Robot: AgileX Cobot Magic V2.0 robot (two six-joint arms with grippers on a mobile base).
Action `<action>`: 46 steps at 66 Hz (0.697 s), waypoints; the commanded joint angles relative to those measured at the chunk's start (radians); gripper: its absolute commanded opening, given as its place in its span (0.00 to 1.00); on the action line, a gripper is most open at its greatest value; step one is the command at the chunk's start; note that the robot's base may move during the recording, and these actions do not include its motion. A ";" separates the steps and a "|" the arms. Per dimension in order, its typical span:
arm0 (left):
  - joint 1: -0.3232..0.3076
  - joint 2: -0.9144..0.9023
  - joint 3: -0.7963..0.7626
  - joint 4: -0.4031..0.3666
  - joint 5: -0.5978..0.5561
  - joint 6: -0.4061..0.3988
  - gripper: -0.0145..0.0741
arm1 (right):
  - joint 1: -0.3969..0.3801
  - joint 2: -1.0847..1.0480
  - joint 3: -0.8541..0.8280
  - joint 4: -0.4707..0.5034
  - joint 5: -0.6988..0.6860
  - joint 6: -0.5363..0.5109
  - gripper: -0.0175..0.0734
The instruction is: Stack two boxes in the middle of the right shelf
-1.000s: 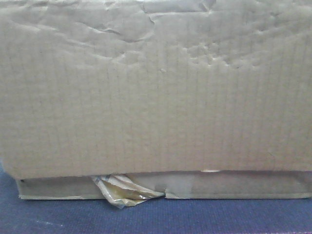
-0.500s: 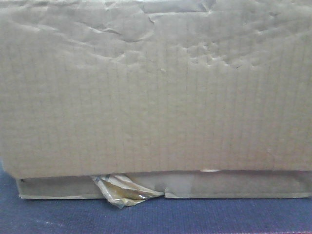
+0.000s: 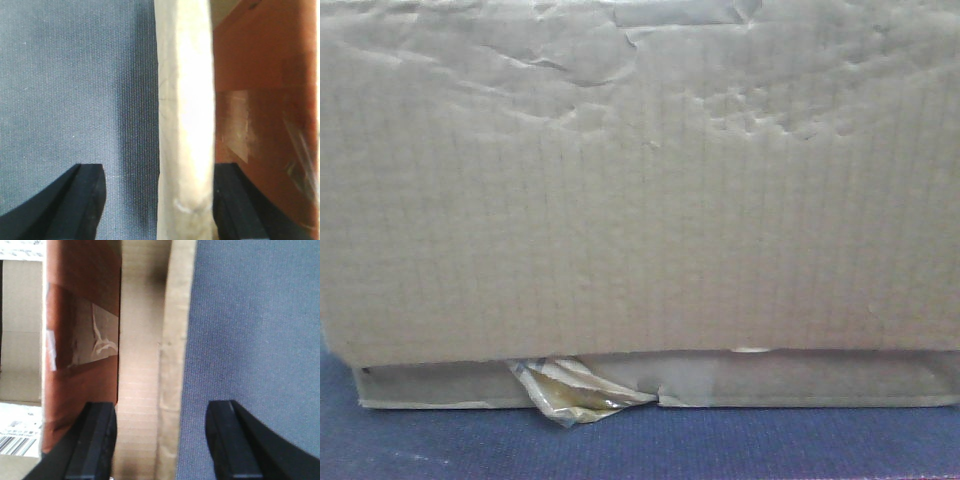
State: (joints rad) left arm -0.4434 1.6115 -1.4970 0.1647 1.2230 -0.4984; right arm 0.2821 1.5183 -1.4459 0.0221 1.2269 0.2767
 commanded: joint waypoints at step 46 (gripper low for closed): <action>0.002 -0.002 -0.001 -0.006 -0.002 -0.001 0.24 | -0.001 -0.003 0.030 -0.108 -0.006 0.000 0.02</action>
State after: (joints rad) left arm -0.4434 1.6115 -1.4970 0.1569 1.2171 -0.4984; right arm 0.2824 1.5183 -1.4375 -0.0245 1.2269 0.2797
